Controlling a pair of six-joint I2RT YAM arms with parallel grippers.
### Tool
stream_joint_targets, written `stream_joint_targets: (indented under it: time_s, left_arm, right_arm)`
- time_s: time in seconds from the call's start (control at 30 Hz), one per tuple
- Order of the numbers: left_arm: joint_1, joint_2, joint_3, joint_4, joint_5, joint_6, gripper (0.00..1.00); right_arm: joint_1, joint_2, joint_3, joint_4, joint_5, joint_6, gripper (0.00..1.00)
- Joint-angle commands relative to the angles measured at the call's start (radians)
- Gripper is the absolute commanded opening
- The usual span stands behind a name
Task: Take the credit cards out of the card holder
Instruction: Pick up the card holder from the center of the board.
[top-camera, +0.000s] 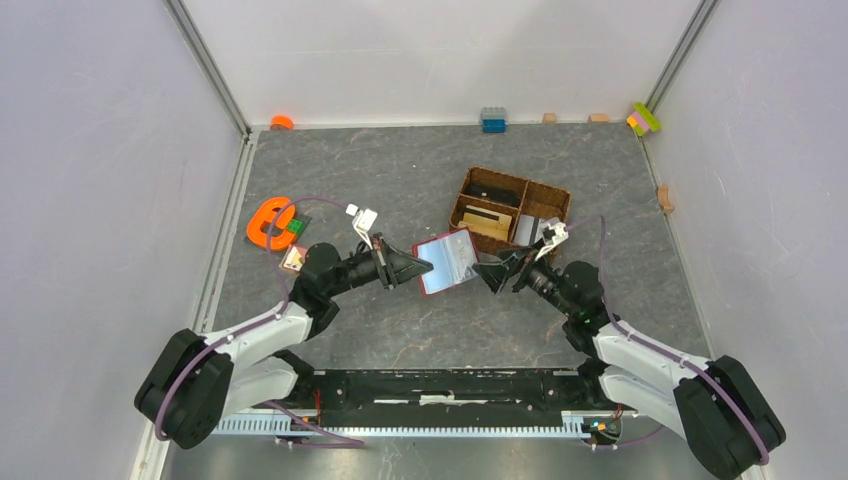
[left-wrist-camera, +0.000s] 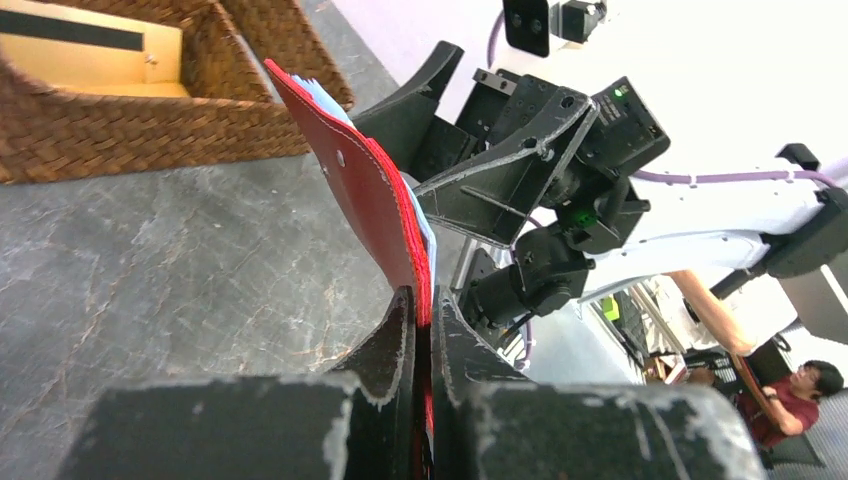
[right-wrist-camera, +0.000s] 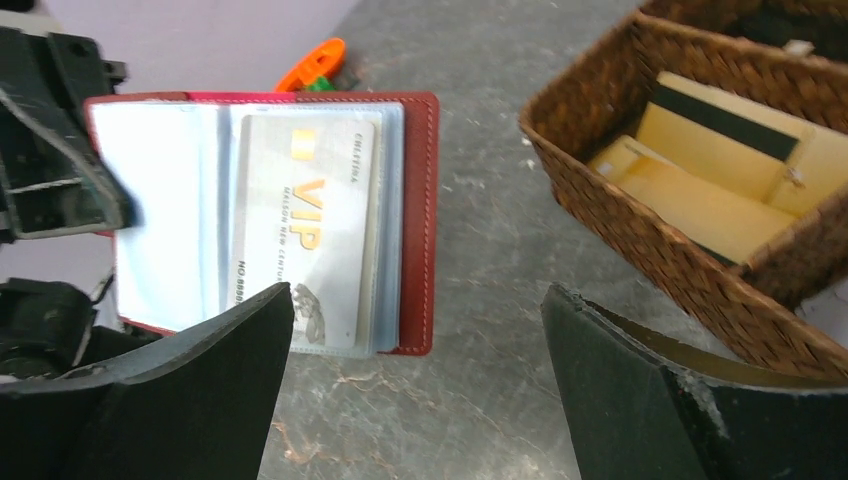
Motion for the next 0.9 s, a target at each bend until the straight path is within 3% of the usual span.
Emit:
stream_joint_targets:
  time_s: [0.0, 0.33, 0.57, 0.63, 0.87]
  left_arm:
    - [-0.016, -0.048, -0.025, 0.161, 0.045, 0.033, 0.02]
    - [-0.033, -0.081, -0.052, 0.291, 0.091, 0.000, 0.02]
    - [-0.035, -0.071, -0.051, 0.292, 0.088, -0.002, 0.02]
    - [-0.035, -0.069, -0.048, 0.275, 0.082, 0.006, 0.02]
    - [-0.036, -0.079, -0.038, 0.188, 0.041, 0.039, 0.02]
  right_arm:
    - [-0.003, -0.025, -0.026, 0.193, -0.109, 0.021, 0.98]
    - [-0.042, 0.116, -0.033, 0.440, -0.294, 0.218, 0.98]
    - [-0.052, 0.233, -0.047, 0.823, -0.449, 0.412, 0.98]
    - [-0.051, 0.265, -0.050, 0.926, -0.468, 0.457, 0.87]
    - [-0.051, 0.302, -0.047, 0.983, -0.483, 0.479, 0.50]
